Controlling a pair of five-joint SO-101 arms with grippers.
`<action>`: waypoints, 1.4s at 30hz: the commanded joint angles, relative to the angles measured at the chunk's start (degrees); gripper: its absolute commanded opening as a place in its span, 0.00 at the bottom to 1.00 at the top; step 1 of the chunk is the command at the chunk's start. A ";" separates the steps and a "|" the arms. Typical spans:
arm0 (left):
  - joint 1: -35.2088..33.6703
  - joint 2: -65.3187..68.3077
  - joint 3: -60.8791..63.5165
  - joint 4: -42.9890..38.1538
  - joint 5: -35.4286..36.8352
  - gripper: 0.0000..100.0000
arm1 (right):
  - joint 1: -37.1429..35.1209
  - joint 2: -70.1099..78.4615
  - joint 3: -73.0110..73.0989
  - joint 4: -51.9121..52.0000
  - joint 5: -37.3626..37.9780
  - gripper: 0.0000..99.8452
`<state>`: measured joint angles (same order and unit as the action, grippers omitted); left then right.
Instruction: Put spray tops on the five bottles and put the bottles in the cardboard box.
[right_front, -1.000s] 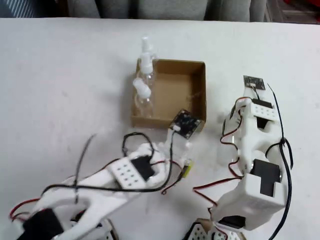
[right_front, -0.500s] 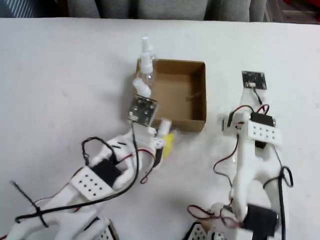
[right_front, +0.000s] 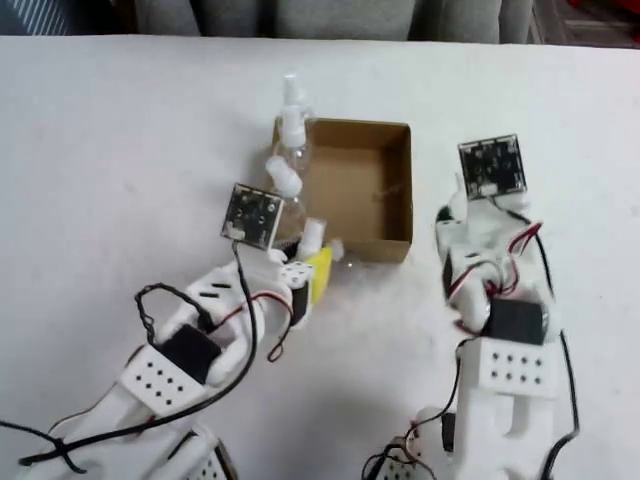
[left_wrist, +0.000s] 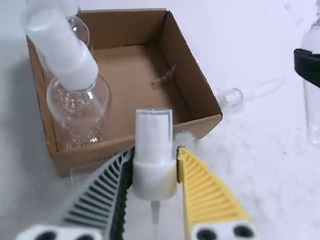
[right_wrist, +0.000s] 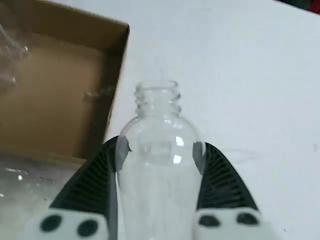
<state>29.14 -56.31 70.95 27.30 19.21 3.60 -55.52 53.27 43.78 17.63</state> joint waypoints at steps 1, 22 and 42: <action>-0.57 -3.74 -0.53 -1.41 -0.18 0.02 | -2.24 -3.91 2.02 -10.24 -5.89 0.02; 21.23 -46.99 20.13 2.46 -0.62 0.02 | -22.73 3.30 -4.04 -21.05 -25.58 0.02; 21.32 -46.81 22.07 2.64 -0.62 0.02 | -30.64 -10.42 -4.22 5.05 -24.97 0.01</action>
<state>49.89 -103.08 93.89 30.46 19.12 -25.58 -61.76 52.31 43.87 -7.43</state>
